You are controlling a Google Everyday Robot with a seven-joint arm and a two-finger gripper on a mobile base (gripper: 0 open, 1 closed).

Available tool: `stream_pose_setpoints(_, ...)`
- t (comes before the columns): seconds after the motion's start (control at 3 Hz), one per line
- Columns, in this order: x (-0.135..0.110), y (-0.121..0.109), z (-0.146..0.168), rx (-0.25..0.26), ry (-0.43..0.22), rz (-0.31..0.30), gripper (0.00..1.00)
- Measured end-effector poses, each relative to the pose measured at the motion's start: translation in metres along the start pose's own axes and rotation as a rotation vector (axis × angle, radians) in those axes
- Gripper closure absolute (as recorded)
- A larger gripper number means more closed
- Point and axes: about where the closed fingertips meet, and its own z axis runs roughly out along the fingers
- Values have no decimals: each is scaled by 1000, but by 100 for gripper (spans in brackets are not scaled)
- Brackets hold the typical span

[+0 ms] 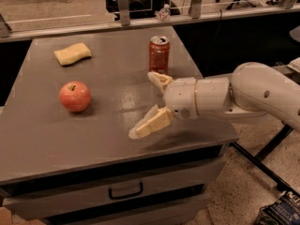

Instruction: Move apple near coke can

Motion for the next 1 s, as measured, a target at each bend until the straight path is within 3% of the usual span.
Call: stream_pose_setpoints(1.0,-12,-5,82,80,-38,80,0)
